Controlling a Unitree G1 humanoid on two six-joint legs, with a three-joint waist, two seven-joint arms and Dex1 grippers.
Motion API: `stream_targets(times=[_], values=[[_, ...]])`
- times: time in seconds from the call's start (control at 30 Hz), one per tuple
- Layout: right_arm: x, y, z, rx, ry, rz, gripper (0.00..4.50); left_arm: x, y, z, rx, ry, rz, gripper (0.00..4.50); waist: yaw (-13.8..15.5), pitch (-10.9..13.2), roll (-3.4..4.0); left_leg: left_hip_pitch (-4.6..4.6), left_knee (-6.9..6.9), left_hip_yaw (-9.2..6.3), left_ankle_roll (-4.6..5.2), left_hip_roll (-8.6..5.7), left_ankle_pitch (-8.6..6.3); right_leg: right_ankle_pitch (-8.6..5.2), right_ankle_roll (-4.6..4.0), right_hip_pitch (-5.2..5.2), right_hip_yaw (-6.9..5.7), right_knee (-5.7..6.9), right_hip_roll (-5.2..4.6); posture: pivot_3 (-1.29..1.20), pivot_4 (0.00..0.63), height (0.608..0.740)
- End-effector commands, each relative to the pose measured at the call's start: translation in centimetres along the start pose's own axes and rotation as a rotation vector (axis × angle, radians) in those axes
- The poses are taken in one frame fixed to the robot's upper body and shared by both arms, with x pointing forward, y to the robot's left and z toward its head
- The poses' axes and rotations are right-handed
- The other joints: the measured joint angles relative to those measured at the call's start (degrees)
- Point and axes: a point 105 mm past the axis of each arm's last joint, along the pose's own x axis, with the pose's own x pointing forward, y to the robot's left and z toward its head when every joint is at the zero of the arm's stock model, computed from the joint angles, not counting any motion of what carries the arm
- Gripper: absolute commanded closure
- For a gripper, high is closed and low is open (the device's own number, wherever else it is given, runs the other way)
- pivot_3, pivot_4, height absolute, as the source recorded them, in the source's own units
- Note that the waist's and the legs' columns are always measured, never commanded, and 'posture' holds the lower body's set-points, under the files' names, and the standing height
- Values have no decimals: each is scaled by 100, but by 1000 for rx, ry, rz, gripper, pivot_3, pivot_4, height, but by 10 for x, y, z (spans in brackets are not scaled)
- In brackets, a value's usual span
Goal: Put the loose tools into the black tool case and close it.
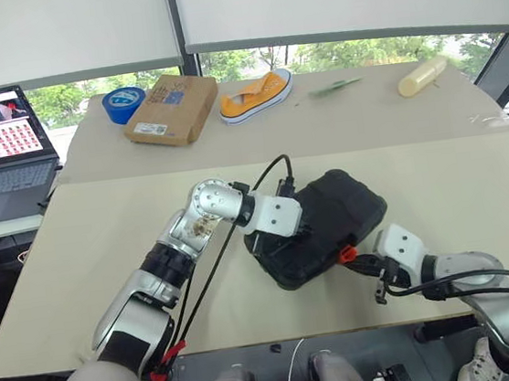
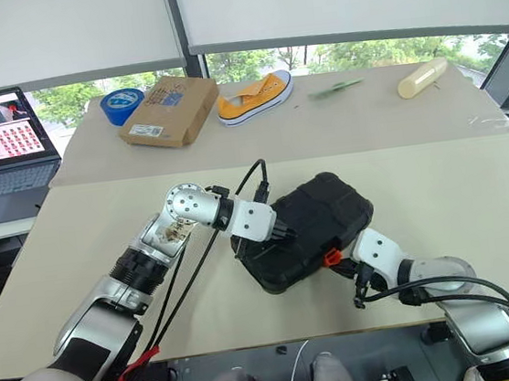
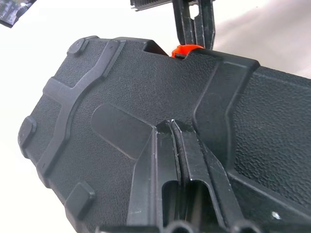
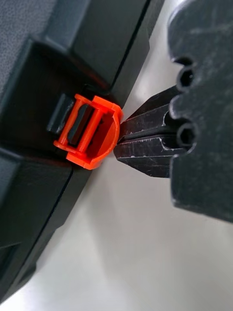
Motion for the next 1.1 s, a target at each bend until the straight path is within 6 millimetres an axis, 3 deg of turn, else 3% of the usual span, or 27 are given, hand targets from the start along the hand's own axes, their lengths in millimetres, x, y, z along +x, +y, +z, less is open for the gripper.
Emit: stream_targets(times=[0.03, 0.3, 0.73, 0.9, 0.93, 1.03, 1.1], values=[[-3, -12, 28, -85, -129, -90, 4500, 8, -16, -18, -44, 66, -77, 4396, -16, 0, 0, 1, -1, 1, 0, 1, 0, 0, 0, 0, 0, 1, 1, 0, 150, 735], [-21, -24, 49, -101, -260, -217, 4500, 13, -20, -23, 15, 93, -116, 4396, -42, 0, 0, 1, -1, 3, 0, 2, 0, 0, 0, -3, 5, 1, 4, 0, 150, 735], [-24, -18, 67, -78, -303, -161, 4500, 15, -20, -27, 23, 100, -122, 4396, -14, -7, 7, 11, -2, 2, 1, 4, -1, 0, 0, 11, 3, 1, 4, 0, 150, 735], [-30, -24, 65, -94, -245, -131, 4500, 5, -14, -29, -80, 81, -56, 4396, 40, -8, 6, 6, 0, 0, 3, -1, -1, 0, 1, 10, 1, -2, 0, 0, 150, 735], [-37, -28, 65, -80, -230, -112, 4213, -4, -11, -30, -139, 59, -22, 4466, 32, -8, 6, 6, 0, 1, 3, -1, -1, 0, 1, 10, 1, -2, 0, 0, 150, 735], [-55, -31, 66, -44, -198, -22, 3413, -31, -9, -31, -292, 15, 62, 3831, -24, -8, 7, 5, -3, 3, 3, 4, -2, -1, 0, 1, 3, 0, 3, 0, 150, 735], [-72, -37, 67, -19, -169, 41, 2690, -62, -13, -32, -410, -4, 124, 3075, -116, -9, 10, 6, -11, 0, 4, 14, -2, -3, -5, -5, 5, 2, 15, 0, 150, 735]])
